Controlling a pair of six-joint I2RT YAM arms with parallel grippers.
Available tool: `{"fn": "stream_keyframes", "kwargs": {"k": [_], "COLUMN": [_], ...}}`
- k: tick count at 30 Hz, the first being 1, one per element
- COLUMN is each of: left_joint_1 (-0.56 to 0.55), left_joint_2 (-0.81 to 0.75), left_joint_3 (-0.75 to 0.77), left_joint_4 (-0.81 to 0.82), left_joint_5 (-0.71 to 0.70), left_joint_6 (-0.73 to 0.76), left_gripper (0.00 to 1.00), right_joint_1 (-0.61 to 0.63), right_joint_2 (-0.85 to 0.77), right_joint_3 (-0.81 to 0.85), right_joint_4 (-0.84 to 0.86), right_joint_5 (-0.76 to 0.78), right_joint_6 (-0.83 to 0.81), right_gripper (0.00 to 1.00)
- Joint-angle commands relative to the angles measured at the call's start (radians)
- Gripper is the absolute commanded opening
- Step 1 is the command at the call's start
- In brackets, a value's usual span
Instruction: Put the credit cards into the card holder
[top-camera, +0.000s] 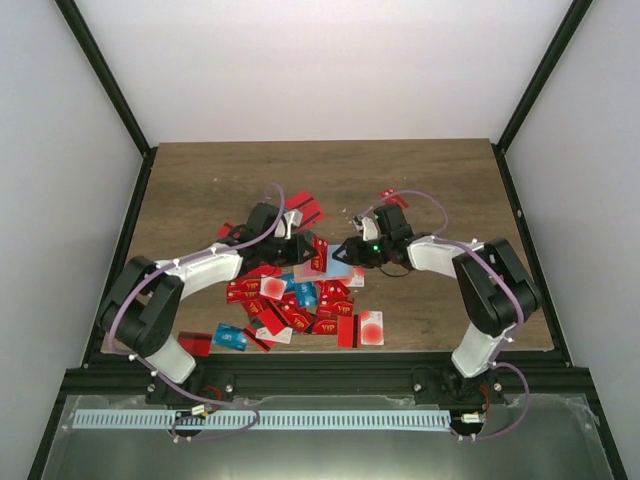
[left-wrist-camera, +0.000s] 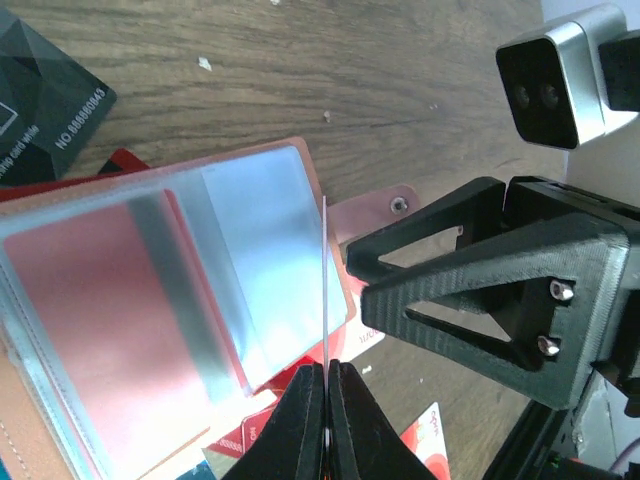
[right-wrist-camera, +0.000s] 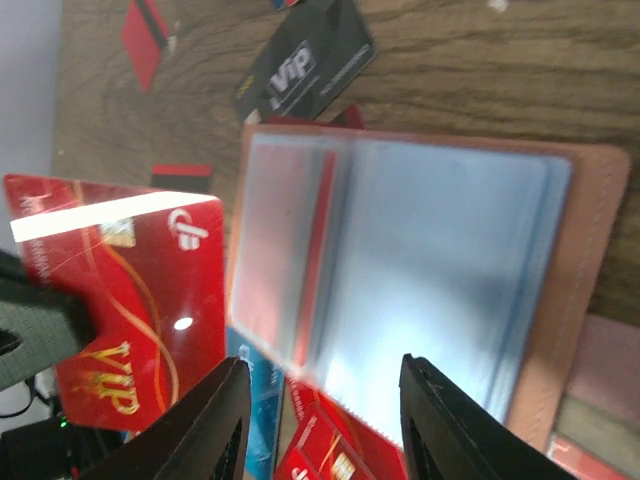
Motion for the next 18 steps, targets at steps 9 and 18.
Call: {"fn": "stream_keyframes", "kwargs": {"k": [9,18], "left_joint_1": [0.026,0.026], "left_joint_2": [0.101,0.187], "left_joint_3": [0.127,0.173], "left_joint_4": [-0.246,-0.271], "left_joint_5": [0.002,0.062], "left_joint_6": [0.129,0.138], "left_gripper": [0.04,0.04], "right_joint_1": [-0.022,-0.024], "right_joint_2": [0.079,0.092], "right_joint_3": [0.087,0.070], "right_joint_4": [-0.090,-0.103], "right_joint_5": [0.161,0.188], "right_joint_6": [-0.029,-0.041], "right_gripper": [0.38,0.36]}}
